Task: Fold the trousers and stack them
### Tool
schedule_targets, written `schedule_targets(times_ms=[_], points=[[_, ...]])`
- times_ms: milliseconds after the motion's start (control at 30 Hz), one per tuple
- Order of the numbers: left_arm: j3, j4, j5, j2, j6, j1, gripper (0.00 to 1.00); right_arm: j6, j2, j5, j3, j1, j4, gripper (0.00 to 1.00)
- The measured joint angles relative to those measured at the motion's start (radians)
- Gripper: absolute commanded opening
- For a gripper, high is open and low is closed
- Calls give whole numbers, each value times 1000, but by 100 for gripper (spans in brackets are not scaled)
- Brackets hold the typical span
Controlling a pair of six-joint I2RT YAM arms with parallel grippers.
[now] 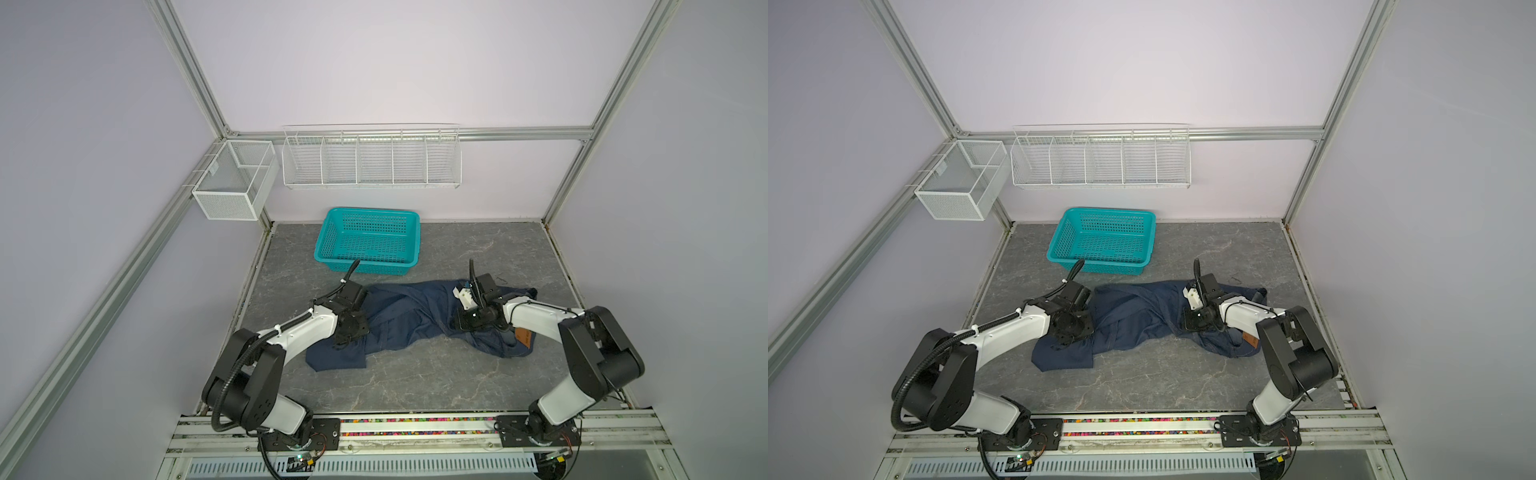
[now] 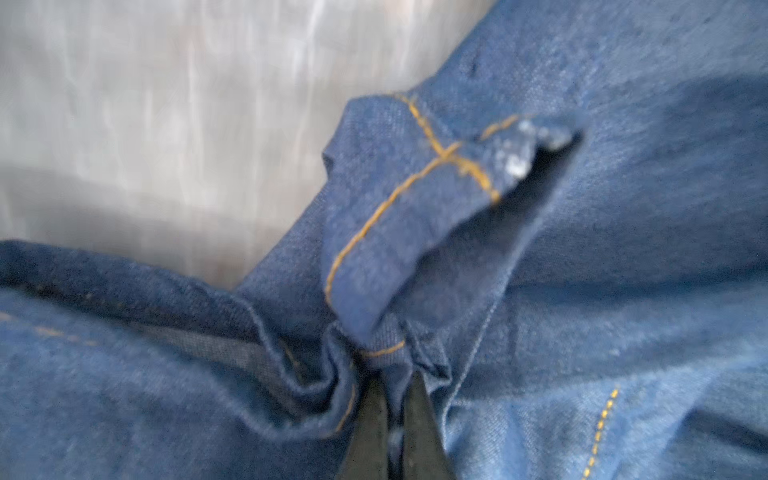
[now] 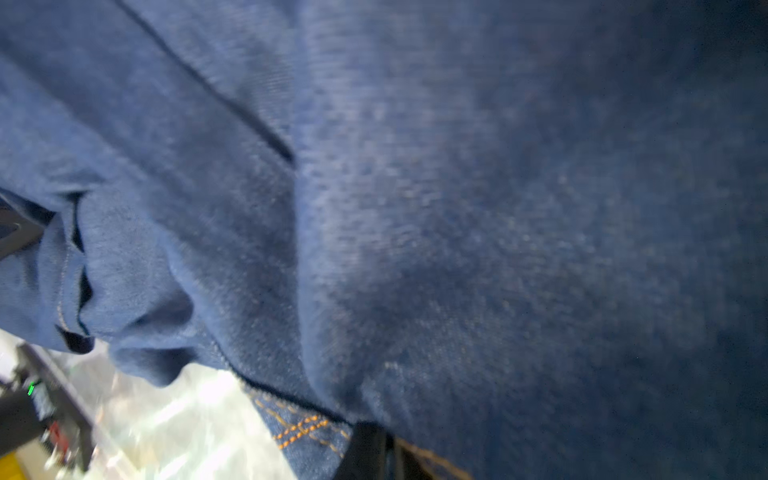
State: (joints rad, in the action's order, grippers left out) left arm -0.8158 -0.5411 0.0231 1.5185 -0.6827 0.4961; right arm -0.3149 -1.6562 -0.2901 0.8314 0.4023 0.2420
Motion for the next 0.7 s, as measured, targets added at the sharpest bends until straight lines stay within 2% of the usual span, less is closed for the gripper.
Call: schedule_targets(times_ms=[133, 267, 700], points=[[-53, 0, 44, 37, 73, -81, 0, 10, -45, 24, 75, -25, -7, 7], [-118, -86, 100, 27, 145, -154, 0, 46, -21, 38, 128, -62, 15, 7], [-295, -316, 223, -142, 300, -395, 0, 184, 276, 62, 251, -268, 223, 7]])
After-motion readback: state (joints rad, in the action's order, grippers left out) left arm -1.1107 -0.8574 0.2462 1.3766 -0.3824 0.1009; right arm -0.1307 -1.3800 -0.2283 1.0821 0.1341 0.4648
